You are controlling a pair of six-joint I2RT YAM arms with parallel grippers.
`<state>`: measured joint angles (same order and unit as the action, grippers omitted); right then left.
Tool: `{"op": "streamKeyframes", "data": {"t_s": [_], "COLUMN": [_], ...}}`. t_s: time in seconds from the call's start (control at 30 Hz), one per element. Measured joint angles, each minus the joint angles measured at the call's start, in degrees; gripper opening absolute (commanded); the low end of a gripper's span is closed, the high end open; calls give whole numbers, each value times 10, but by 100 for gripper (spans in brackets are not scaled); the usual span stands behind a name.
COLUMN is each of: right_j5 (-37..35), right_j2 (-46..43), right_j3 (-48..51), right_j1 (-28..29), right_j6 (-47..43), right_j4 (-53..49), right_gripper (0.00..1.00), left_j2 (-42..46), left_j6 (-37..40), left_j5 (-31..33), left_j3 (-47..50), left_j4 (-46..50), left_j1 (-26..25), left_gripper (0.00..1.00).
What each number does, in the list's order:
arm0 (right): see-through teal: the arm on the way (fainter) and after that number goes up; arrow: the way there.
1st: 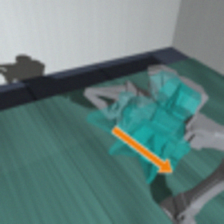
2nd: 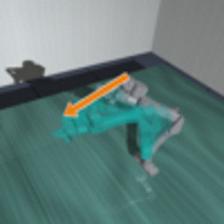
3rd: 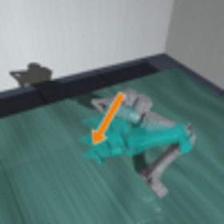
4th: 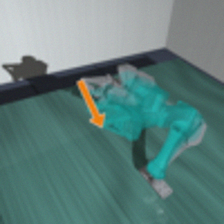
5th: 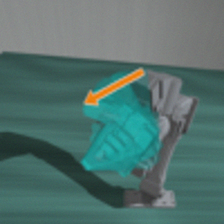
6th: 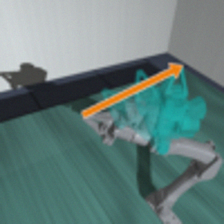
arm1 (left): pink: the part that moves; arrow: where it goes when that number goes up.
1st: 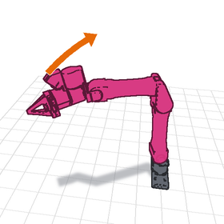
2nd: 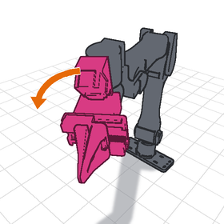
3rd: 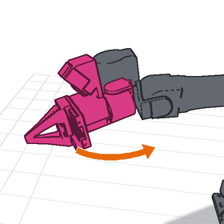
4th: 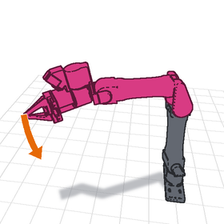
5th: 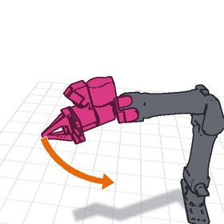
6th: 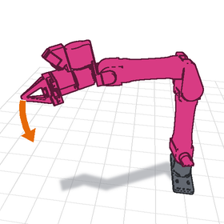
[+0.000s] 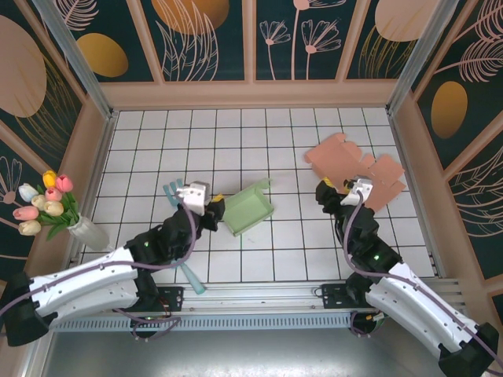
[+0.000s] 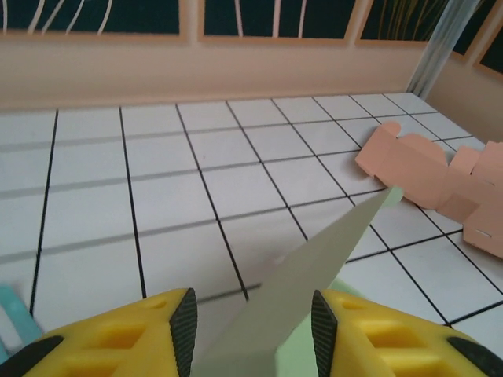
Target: Fold the paper box
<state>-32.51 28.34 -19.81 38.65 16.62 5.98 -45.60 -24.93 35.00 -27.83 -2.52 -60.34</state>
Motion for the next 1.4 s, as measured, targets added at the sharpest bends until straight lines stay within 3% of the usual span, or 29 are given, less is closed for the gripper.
{"op": "streamKeyframes", "data": {"t_s": [0.17, 0.4, 0.63, 1.0, 1.2, 1.4], "right_j5": [20, 26, 30, 41, 41, 43], "right_j2": [23, 37, 37, 37, 41, 41], "right_j3": [0, 0, 0, 0, 0, 0], "right_j1": [0, 0, 0, 0, -1, 0], "right_j6": [-7, -12, -13, -13, -13, -13], "right_j4": [0, 0, 0, 0, 0, 0], "right_gripper": [68, 68, 68, 68, 68, 68], "left_j2": [2, -68, -154, -133, -179, -232], "left_j6": [-57, -86, -93, -95, -94, -93], "left_j5": [-16, -59, -56, -54, -45, -11], "left_j3": [55, 80, 80, 80, 55, 7], "left_j4": [-5, -56, -91, -110, -109, -103], "left_j1": [0, 0, 0, 0, 0, 0], "left_gripper": [46, 45, 41, 40, 36, 24]}}
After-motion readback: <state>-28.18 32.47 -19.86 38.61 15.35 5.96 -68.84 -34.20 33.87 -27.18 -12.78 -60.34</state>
